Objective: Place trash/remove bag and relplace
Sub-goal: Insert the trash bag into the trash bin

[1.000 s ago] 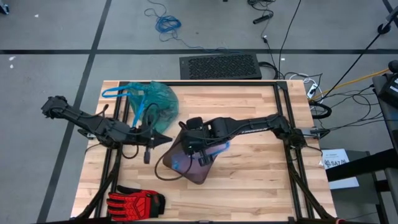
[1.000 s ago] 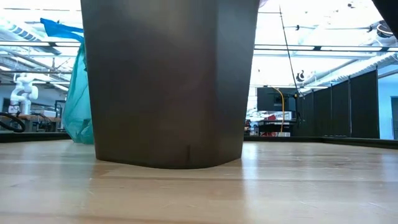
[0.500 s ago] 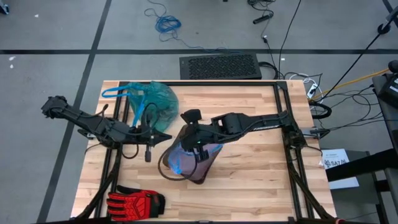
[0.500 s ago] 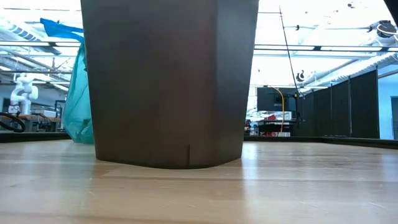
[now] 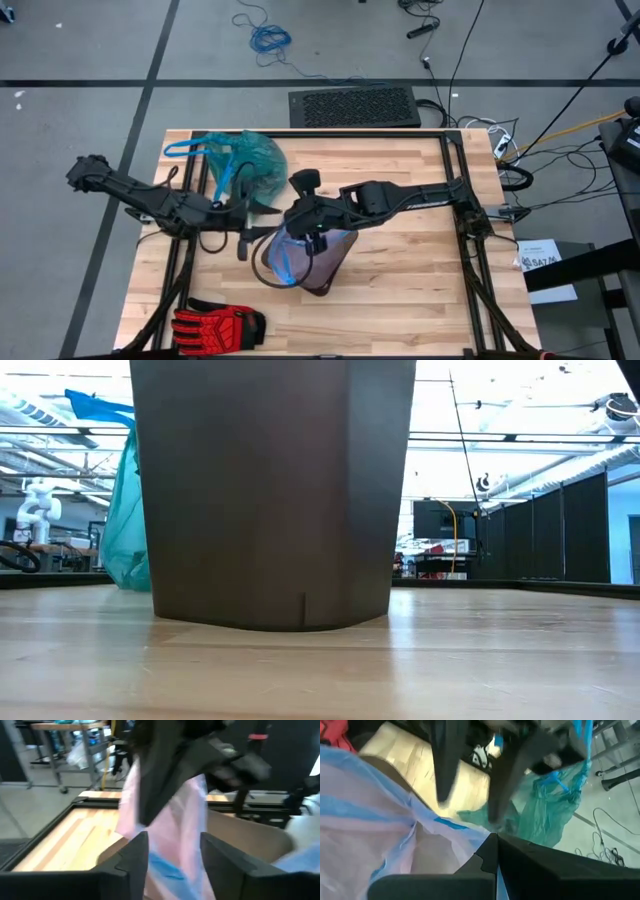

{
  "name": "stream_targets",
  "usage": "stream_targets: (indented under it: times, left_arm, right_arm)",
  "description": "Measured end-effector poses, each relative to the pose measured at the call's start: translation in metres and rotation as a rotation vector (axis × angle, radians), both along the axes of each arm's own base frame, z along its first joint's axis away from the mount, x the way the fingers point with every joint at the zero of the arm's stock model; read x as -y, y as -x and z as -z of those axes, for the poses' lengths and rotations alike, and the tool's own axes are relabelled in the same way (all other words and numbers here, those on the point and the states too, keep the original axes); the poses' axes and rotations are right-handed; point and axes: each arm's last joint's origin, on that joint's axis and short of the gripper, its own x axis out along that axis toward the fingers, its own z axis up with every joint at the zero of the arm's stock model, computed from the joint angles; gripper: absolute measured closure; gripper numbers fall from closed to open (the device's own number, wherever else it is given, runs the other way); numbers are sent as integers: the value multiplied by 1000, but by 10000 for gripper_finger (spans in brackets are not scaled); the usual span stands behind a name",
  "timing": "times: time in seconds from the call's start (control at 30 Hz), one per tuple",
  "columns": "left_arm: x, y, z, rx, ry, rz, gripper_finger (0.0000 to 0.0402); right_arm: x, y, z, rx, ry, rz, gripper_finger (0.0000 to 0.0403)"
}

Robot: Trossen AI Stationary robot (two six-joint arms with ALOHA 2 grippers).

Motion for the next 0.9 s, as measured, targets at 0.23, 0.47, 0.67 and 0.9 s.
stream_targets:
  times: [0.23, 0.47, 0.67, 0.9]
  left_arm:
    - [-6, -9, 3, -6, -7, -68, 190]
    - [-11, -17, 11, -42, 11, -108, 191]
    - [-15, -18, 10, -38, 33, -129, 257]
    - [-14, -19, 8, -39, 26, -85, 391]
  right_arm:
    - [-6, -1, -2, 26, 0, -16, 403]
    - [-8, -1, -3, 42, -3, -21, 403]
    - [-14, 6, -3, 0, 20, -50, 403]
    - [-31, 46, -43, 86, -53, -72, 399]
